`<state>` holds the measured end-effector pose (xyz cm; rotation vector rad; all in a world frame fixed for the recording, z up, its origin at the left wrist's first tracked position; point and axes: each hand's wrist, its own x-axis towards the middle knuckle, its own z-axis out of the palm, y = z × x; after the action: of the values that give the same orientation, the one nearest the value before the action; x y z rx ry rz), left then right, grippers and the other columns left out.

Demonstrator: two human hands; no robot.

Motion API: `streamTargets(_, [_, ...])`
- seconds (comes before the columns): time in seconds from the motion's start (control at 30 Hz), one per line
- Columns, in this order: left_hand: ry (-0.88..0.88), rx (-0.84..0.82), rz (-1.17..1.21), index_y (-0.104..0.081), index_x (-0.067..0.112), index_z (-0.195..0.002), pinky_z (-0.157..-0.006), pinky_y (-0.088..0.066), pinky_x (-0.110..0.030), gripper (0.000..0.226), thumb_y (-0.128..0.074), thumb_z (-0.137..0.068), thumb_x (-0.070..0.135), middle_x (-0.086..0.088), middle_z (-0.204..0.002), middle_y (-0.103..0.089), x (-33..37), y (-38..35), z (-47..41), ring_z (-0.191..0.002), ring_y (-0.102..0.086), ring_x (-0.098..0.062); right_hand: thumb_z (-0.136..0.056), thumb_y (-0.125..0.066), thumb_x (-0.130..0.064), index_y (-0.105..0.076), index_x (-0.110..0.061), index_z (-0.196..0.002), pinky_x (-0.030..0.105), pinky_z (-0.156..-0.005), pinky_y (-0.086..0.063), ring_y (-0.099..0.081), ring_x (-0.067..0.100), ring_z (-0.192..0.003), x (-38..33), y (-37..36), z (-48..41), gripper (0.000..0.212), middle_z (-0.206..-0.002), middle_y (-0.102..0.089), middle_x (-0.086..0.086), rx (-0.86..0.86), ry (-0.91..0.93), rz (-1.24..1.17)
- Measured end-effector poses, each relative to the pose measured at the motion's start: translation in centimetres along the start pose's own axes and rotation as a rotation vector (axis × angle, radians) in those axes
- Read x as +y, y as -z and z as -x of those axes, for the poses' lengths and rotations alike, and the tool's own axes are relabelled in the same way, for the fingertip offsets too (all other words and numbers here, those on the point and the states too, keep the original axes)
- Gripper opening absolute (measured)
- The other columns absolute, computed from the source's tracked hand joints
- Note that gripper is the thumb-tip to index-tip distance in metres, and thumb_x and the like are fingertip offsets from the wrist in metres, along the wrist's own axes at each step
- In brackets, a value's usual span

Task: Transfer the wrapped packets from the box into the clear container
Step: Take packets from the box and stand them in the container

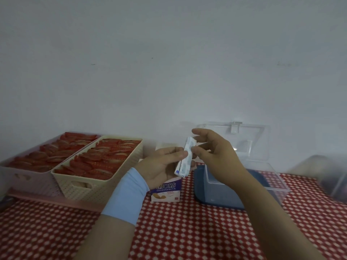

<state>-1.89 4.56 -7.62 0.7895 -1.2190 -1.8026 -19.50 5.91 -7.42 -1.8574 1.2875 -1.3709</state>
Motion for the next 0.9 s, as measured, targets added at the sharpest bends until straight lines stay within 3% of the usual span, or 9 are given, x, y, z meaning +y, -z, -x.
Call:
streamTargets(0.1, [-0.029, 0.036, 0.048, -0.061, -0.005, -0.122, -0.065, -0.06, -0.028, 0.051, -0.067, -0.077, 0.018, -0.012, -0.093, -0.072, -0.1, -0.1, -0.3, -0.078, -0.072, -0.018, -0.091, -0.071, -0.019, -0.05, -0.037, -0.123, 0.026, -0.087, -0.057, -0.063, 0.001, -0.104, -0.3, 0.3, 0.3, 0.042, -0.121, -0.058, -0.022, 0.009, 0.051, 0.03])
streamTargets(0.23, [-0.065, 0.029, 0.134, -0.065, 0.0, -0.116, -0.061, -0.057, -0.027, 0.043, -0.067, -0.081, 0.024, -0.01, -0.086, -0.067, -0.2, -0.4, -0.7, -0.072, -0.067, -0.015, -0.078, -0.081, -0.027, -0.058, -0.036, -0.096, 0.013, -0.095, -0.044, -0.043, -0.007, -0.129, -1.2, 1.0, 1.1, 0.031, -0.142, -0.043, -0.022, -0.11, 0.246, 0.198])
streamTargets(0.33, [-0.057, 0.026, 0.137, -0.075, 0.008, -0.101, -0.064, -0.058, -0.028, 0.032, -0.071, -0.078, 0.029, -0.008, -0.086, -0.068, -0.2, -0.4, -0.7, -0.079, -0.066, -0.016, -0.066, -0.091, -0.04, -0.057, -0.035, -0.09, 0.024, -0.106, -0.043, -0.036, 0.001, -0.141, -1.1, 0.7, 1.1, 0.042, -0.153, -0.033, -0.017, -0.196, 0.314, 0.34])
streamTargets(0.43, [-0.068, 0.009, 0.131, -0.075, 0.008, -0.1, -0.064, -0.058, -0.029, 0.029, -0.068, -0.08, 0.028, -0.01, -0.089, -0.068, -0.4, -0.8, -0.8, -0.082, -0.066, -0.017, -0.066, -0.089, -0.039, -0.057, -0.029, -0.089, 0.034, -0.107, -0.045, -0.041, 0.009, -0.14, -0.9, 0.3, 0.8, 0.04, -0.156, -0.034, -0.013, -0.137, 0.327, 0.373])
streamTargets(0.53, [-0.056, -0.016, 0.206, -0.068, 0.002, -0.11, -0.065, -0.059, -0.031, 0.035, -0.063, -0.083, 0.023, -0.013, -0.09, -0.067, -0.6, -1.5, -0.7, -0.083, -0.068, -0.02, -0.07, -0.086, -0.034, -0.059, -0.025, -0.085, 0.02, -0.104, -0.044, -0.043, 0.005, -0.138, -0.7, 0.5, 0.8, 0.033, -0.157, -0.038, -0.01, -0.123, 0.343, 0.377])
streamTargets(0.6, [-0.071, -0.002, 0.24, -0.064, -0.003, -0.119, -0.068, -0.059, -0.032, 0.043, -0.063, -0.083, 0.022, -0.016, -0.095, -0.066, -0.7, -1.8, -0.8, -0.087, -0.068, -0.023, -0.071, -0.086, -0.035, -0.061, -0.022, -0.082, 0.011, -0.092, -0.046, -0.055, -0.002, -0.12, -0.6, 0.5, 0.8, 0.03, -0.15, -0.046, -0.009, -0.128, 0.359, 0.394])
streamTargets(0.67, [-0.111, 0.023, 0.261, -0.062, -0.002, -0.123, -0.072, -0.059, -0.032, 0.046, -0.063, -0.084, 0.021, -0.017, -0.099, -0.066, -1.0, -1.9, -1.2, -0.089, -0.069, -0.024, -0.07, -0.083, -0.041, -0.062, -0.022, -0.079, 0.019, -0.087, -0.051, -0.06, -0.005, -0.096, -0.5, 0.3, 0.7, 0.03, -0.142, -0.053, -0.008, -0.102, 0.391, 0.433])
streamTargets(0.8, [-0.134, 0.01, 0.262, -0.067, 0.001, -0.117, -0.071, -0.059, -0.031, 0.034, -0.06, -0.09, 0.021, -0.016, -0.1, -0.068, -1.5, -1.9, -1.5, -0.09, -0.07, -0.023, -0.065, -0.08, -0.053, -0.057, -0.031, -0.081, 0.041, -0.109, -0.042, -0.047, 0.007, -0.135, -0.2, 0.3, 0.5, 0.036, -0.155, -0.043, -0.004, -0.027, 0.403, 0.524])
streamTargets(0.9, [-0.132, -0.021, 0.212, -0.064, -0.002, -0.111, -0.065, -0.058, -0.028, 0.032, -0.058, -0.089, 0.02, -0.015, -0.095, -0.07, -1.6, -1.8, -1.4, -0.084, -0.072, -0.021, -0.063, -0.085, -0.052, -0.054, -0.029, -0.079, 0.04, -0.097, -0.052, -0.055, 0.005, -0.125, 0.0, 0.3, 0.6, 0.042, -0.15, -0.047, -0.008, -0.081, 0.351, 0.466])
